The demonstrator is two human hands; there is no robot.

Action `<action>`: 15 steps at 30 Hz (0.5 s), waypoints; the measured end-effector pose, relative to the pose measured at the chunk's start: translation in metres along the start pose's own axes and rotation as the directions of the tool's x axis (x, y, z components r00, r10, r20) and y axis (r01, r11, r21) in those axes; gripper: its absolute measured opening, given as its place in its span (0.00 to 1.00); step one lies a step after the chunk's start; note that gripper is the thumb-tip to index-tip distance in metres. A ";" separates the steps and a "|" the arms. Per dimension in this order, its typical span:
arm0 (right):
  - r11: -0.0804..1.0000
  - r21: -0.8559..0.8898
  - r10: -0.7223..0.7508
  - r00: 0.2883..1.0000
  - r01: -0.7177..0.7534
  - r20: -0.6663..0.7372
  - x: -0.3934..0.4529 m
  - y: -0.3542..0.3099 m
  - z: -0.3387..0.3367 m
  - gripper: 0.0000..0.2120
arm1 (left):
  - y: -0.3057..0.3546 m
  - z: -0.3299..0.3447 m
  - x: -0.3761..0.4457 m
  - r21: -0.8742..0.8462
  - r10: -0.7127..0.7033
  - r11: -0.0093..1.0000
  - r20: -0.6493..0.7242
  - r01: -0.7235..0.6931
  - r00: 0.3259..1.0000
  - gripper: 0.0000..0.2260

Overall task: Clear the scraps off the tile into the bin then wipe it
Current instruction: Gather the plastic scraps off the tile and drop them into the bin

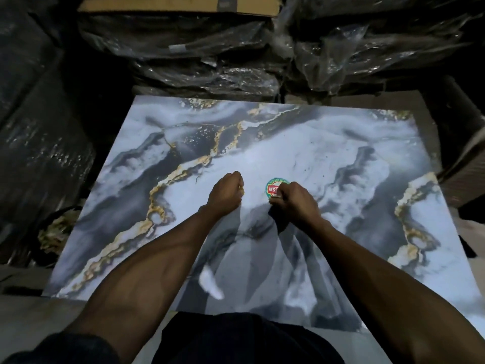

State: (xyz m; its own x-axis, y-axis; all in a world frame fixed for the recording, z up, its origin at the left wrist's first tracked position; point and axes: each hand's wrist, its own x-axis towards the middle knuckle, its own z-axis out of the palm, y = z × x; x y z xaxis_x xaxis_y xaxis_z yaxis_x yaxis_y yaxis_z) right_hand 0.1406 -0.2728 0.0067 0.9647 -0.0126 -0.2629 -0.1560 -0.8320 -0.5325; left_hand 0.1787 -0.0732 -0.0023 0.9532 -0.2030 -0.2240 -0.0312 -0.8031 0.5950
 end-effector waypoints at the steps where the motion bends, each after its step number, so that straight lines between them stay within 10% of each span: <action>1: 1.000 -0.008 -0.027 1.000 0.027 0.008 0.003 0.000 0.002 0.12 | -0.001 -0.002 -0.001 -0.069 -0.022 0.997 -0.012 0.021 1.000 0.04; 8: 0.909 -0.196 -0.370 0.929 0.368 0.027 0.015 0.007 0.017 0.12 | -0.015 -0.012 -0.024 -0.303 -0.211 0.942 -0.200 0.144 0.957 0.07; 15: 0.892 -0.323 -0.349 0.936 0.318 -0.041 0.004 0.000 0.020 0.12 | -0.027 -0.007 -0.045 -0.340 -0.289 0.920 -0.256 0.195 0.922 0.07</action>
State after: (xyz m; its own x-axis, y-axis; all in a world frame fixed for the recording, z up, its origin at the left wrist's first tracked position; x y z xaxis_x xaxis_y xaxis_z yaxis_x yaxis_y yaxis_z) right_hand 0.1407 -0.2619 -0.0102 0.9664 0.2557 -0.0279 0.2361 -0.9247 -0.2986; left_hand 0.1383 -0.0384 -0.0033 0.9652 0.1885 -0.1815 0.2589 -0.5880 0.7663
